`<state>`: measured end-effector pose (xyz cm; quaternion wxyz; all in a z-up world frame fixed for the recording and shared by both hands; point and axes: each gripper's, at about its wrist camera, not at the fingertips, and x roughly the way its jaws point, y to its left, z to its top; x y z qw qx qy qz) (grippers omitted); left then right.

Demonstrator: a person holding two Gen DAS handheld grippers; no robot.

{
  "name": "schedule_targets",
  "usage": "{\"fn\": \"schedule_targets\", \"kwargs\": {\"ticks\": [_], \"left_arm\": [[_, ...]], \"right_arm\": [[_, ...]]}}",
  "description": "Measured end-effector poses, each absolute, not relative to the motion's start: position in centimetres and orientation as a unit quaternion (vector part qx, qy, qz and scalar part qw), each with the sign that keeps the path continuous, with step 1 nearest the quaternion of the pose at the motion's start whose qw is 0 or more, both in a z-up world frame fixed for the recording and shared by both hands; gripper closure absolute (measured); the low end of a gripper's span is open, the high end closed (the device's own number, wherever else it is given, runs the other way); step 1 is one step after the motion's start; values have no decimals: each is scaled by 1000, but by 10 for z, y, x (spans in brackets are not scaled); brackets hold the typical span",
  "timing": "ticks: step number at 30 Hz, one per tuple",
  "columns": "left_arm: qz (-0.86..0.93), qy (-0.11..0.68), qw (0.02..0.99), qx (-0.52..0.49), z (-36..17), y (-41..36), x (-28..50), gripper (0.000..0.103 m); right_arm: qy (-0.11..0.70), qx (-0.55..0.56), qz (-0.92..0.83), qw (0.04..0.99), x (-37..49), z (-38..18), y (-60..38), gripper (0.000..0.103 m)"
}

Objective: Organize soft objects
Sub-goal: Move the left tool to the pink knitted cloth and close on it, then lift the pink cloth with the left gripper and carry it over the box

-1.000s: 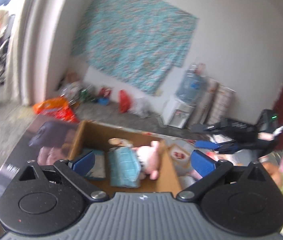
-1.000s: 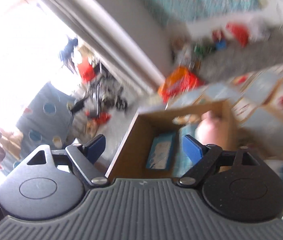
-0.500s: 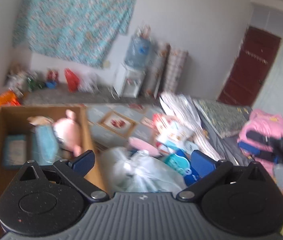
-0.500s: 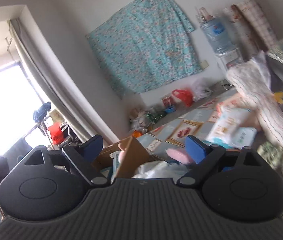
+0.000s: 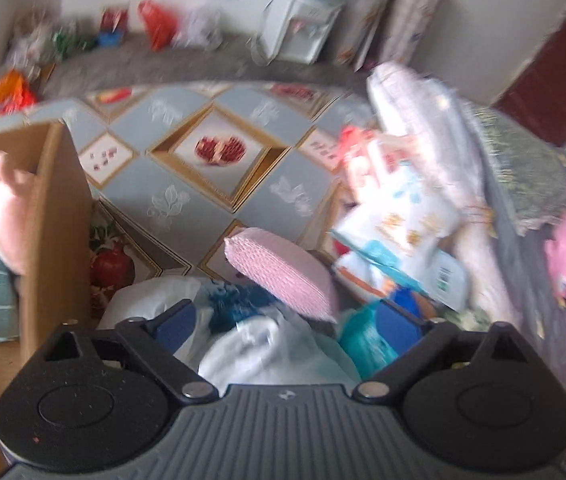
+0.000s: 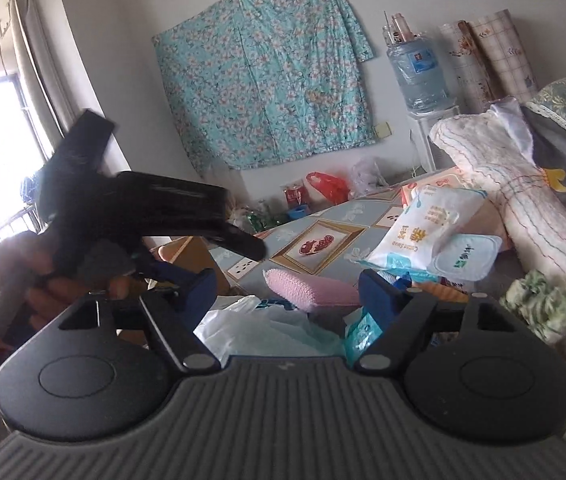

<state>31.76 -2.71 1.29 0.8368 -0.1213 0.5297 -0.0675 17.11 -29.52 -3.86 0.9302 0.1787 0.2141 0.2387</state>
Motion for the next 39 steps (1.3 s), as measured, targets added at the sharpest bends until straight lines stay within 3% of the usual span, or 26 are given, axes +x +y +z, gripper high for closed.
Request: {"fn": "schedule_targets", "kwargs": {"ticks": [9,12,17,26,31,39], "left_arm": [[-47,577,800,-160,-33,-19,375,34],[-59,584,792,-167,-42,-19,381,47],[-70,559,808,-170,-36,-17,376,64],[-142,490,846,-158,34,-7,321,66],[-196,467,856,-101,61,-2,265,65],[-217,503,835,-40,28,3,227,65]], "right_arm": [[223,197,235,925,203,-68,-294,27],[230,208,232,922,207,-76,-298,27],[231,207,227,923,205,-79,-299,27],[192,217,222,931,166,-57,-312,27],[179,280,247,910,142,-55,-337,27],[250,348,295,854,159,-88,-328,45]]}}
